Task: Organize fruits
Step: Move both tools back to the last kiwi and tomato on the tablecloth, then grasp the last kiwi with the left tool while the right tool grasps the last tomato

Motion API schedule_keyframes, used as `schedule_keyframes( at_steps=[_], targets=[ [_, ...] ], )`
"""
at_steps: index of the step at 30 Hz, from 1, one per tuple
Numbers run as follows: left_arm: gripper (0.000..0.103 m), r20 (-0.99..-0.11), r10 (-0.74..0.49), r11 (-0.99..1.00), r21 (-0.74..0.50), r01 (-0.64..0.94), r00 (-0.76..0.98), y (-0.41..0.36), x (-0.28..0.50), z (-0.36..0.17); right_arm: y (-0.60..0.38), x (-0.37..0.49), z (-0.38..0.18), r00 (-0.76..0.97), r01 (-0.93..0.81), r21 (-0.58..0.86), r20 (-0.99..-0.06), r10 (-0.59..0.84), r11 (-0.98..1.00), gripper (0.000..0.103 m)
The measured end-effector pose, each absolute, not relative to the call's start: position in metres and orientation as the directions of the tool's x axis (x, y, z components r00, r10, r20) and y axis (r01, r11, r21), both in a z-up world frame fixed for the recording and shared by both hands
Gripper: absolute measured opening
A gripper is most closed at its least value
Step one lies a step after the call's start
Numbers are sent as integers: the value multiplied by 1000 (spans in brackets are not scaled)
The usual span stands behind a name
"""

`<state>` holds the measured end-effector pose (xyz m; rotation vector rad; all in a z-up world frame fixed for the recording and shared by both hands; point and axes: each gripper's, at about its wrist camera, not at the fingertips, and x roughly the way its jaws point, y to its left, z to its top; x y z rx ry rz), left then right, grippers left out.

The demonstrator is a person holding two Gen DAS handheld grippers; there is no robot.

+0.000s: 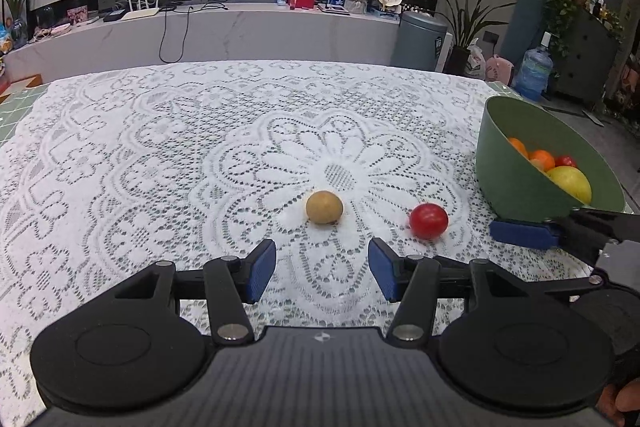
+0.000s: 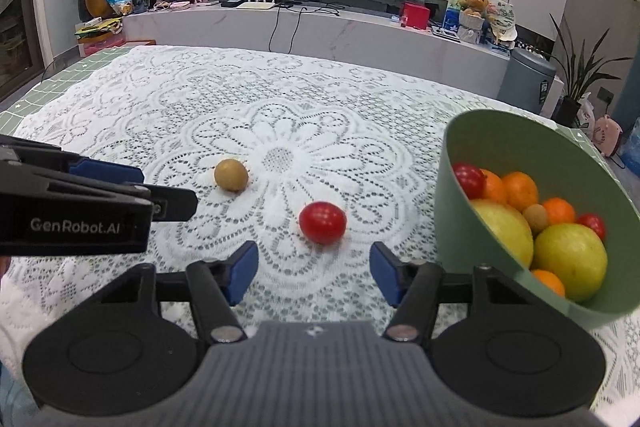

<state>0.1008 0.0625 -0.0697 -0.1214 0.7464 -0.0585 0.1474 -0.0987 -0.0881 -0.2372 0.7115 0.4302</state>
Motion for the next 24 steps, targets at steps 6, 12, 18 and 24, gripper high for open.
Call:
schedule_keyframes(
  at_steps=[6, 12, 18, 24],
  targets=[
    [63, -665, -109, 990, -142, 18, 739, 64, 110, -71, -96, 163, -92, 678, -455, -69, -673, 295, 888, 50],
    [63, -667, -112, 990, -138, 26, 736, 60, 123, -73, -95, 177, -97, 663, -460, -52, -684, 304, 887, 40],
    [56, -669, -113, 990, -140, 25, 735, 57, 135, -76, -93, 185, -101, 654, -458, -35, -690, 310, 888, 39],
    [45, -683, -115, 989, -146, 19, 721, 57, 145, -82, -90, 188, -105, 646, -460, -30, -697, 312, 887, 33]
  ],
)
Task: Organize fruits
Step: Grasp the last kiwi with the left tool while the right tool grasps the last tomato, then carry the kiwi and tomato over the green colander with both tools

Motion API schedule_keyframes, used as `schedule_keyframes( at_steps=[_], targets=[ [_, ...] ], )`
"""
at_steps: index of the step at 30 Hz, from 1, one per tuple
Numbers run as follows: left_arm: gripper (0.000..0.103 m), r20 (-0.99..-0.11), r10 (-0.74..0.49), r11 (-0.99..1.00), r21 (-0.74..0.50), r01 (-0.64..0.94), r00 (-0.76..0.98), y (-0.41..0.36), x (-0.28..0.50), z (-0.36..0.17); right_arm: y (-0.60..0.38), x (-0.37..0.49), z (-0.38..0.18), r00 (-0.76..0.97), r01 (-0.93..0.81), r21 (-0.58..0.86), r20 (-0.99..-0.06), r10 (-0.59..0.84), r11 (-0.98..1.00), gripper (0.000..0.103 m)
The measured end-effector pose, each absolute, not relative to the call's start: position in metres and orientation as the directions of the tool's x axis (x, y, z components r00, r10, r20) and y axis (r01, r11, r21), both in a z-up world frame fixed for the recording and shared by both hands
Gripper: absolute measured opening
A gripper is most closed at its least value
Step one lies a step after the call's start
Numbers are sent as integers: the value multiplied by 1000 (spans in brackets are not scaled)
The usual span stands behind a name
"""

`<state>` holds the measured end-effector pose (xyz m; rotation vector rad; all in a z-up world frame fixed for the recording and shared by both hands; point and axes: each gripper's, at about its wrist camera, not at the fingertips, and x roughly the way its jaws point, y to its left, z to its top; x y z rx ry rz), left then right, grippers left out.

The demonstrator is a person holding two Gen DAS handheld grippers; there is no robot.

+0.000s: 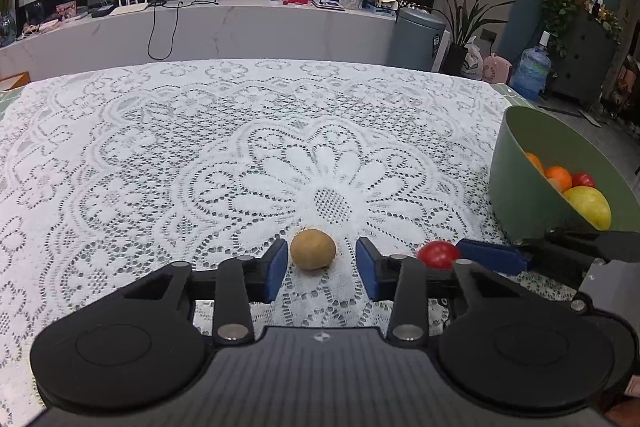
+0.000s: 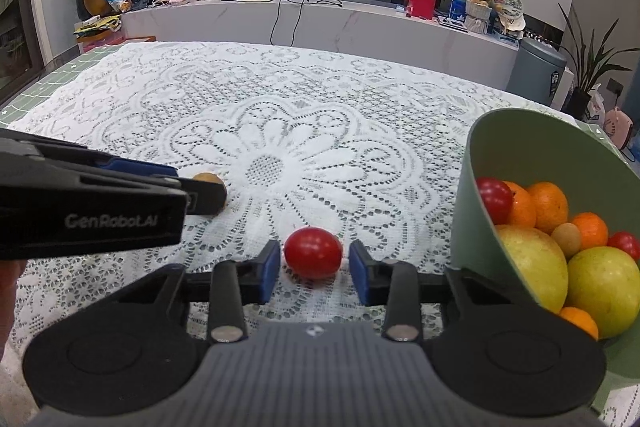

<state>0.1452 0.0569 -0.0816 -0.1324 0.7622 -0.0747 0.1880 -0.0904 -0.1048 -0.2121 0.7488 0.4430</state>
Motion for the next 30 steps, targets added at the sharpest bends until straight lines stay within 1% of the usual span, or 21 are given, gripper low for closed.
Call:
schedule_keyframes(
  at_steps=[2, 4, 8, 13, 22, 30],
  targets=[
    [43, -685, -114, 989, -144, 20, 719, 57, 148, -83, -90, 189, -106, 644, -460, -27, -698, 312, 888, 33],
    [39, -690, -116, 990, -140, 25, 714, 56, 150, -84, -90, 189, -107, 642, -462, -27, -699, 313, 887, 31],
    [37, -693, -108, 991, -136, 18, 713, 58, 152, -86, -89, 189, -107, 642, -465, -30, -700, 314, 885, 30],
    [29, -700, -101, 991, -134, 8, 707, 60, 155, -86, -87, 190, -108, 642, -468, -38, -701, 311, 883, 30],
    [28, -691, -89, 991, -131, -3, 717, 57, 148, -82, -85, 185, -102, 639, -485, -59, -705, 308, 872, 29],
    [28, -677, -127, 987, -162, 22, 725, 51, 130, -67, -90, 168, -86, 645, -501, -65, -692, 323, 863, 29]
  ],
)
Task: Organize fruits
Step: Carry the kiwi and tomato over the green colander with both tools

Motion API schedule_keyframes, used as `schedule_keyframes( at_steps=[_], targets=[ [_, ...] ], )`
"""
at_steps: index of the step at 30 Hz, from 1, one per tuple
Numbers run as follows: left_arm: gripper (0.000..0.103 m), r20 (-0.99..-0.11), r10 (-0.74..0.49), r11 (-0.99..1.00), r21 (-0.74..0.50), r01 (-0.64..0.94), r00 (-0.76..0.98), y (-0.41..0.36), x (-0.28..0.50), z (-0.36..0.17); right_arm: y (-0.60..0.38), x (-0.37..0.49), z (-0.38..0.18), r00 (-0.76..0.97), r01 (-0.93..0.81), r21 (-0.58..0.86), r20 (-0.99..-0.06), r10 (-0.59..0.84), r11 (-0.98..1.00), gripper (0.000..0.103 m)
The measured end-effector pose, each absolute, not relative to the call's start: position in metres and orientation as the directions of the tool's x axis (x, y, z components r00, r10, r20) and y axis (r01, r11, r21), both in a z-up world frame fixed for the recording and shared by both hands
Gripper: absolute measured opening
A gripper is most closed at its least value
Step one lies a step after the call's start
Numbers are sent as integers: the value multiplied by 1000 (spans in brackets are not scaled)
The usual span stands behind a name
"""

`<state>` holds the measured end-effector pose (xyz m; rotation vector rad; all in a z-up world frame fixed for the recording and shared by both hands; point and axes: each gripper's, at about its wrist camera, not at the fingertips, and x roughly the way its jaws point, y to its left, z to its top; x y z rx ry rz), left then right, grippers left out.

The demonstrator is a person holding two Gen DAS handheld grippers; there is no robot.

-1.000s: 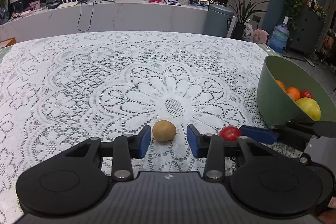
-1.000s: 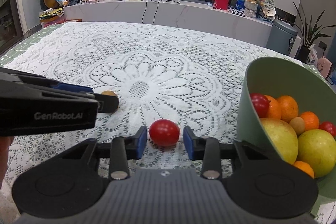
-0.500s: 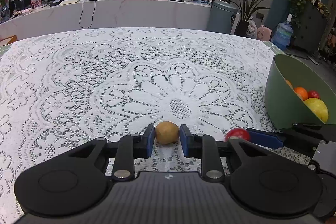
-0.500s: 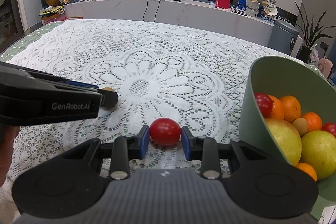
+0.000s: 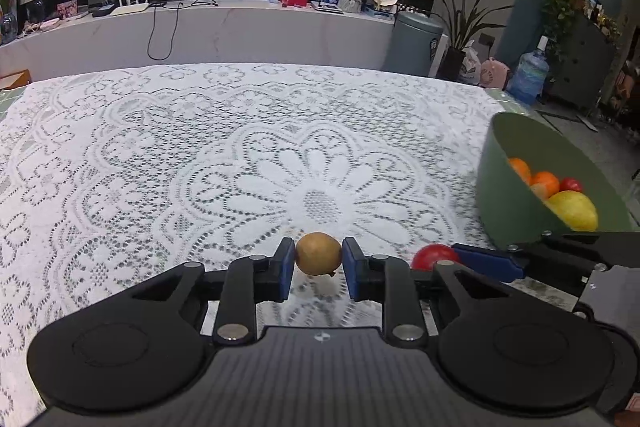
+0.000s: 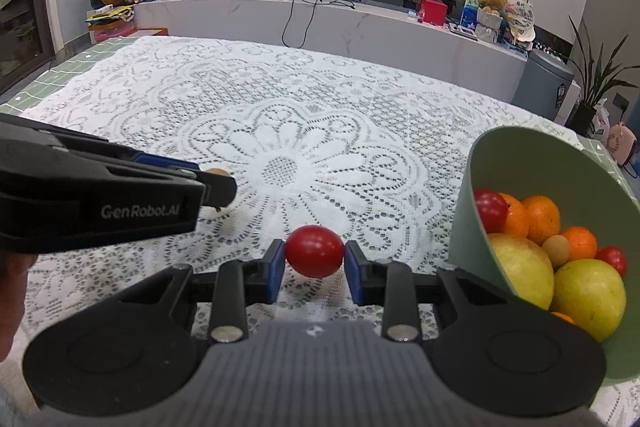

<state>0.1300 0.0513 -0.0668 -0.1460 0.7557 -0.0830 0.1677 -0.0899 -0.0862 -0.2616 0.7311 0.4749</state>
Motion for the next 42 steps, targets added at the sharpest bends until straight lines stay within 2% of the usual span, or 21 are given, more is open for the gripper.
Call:
schedule_keyframes(
  at_steps=[20, 42],
  targets=[
    [28, -609, -217, 974, -189, 126, 763, 16, 99, -28, -140, 128, -44, 724, -431, -58, -618, 307, 901, 29],
    [26, -551, -319, 947, -161, 277, 771, -52, 119, -7, -212, 133, -14, 817, -278, -54, -538, 207, 959, 29]
  ],
)
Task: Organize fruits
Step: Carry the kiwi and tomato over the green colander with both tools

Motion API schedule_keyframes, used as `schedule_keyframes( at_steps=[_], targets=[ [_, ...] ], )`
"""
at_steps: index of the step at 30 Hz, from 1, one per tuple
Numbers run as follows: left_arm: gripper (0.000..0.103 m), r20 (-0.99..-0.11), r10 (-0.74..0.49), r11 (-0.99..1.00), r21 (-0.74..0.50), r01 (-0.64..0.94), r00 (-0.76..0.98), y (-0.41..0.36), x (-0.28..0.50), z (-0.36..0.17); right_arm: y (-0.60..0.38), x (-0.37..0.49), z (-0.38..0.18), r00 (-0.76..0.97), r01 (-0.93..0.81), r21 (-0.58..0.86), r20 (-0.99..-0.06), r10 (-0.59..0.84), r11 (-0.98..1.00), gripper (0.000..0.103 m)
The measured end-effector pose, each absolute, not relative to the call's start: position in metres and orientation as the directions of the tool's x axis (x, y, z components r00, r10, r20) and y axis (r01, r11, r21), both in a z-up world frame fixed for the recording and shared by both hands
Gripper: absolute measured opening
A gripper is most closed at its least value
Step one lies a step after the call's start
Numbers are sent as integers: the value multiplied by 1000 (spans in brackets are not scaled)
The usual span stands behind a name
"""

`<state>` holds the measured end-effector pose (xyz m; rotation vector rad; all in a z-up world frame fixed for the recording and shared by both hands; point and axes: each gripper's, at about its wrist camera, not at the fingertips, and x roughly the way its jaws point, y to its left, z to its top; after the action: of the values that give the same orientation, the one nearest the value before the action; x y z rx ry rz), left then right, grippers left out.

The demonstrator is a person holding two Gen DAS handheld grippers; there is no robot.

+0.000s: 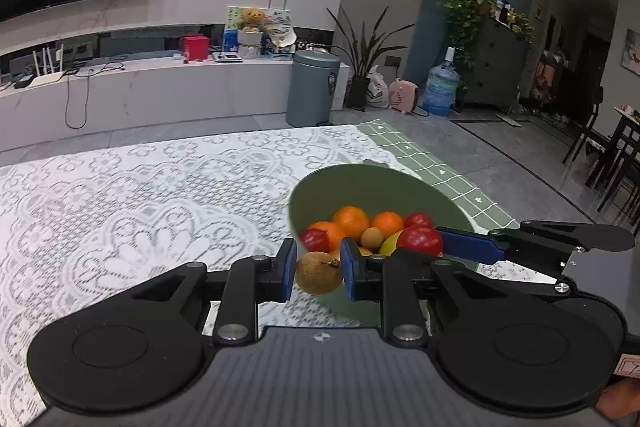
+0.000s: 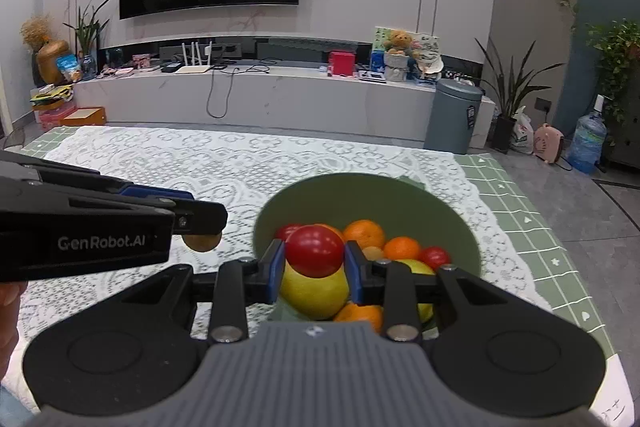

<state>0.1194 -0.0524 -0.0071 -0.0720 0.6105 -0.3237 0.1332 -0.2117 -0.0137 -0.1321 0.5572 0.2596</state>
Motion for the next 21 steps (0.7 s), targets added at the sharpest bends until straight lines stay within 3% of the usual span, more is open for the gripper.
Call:
schedule_keyframes(
  at_steps=[21],
  targets=[
    [26, -602, -361, 925, -135, 354, 712, -106, 174, -23, -246, 184, -27, 808, -227, -117, -577, 120, 967, 29]
  ],
)
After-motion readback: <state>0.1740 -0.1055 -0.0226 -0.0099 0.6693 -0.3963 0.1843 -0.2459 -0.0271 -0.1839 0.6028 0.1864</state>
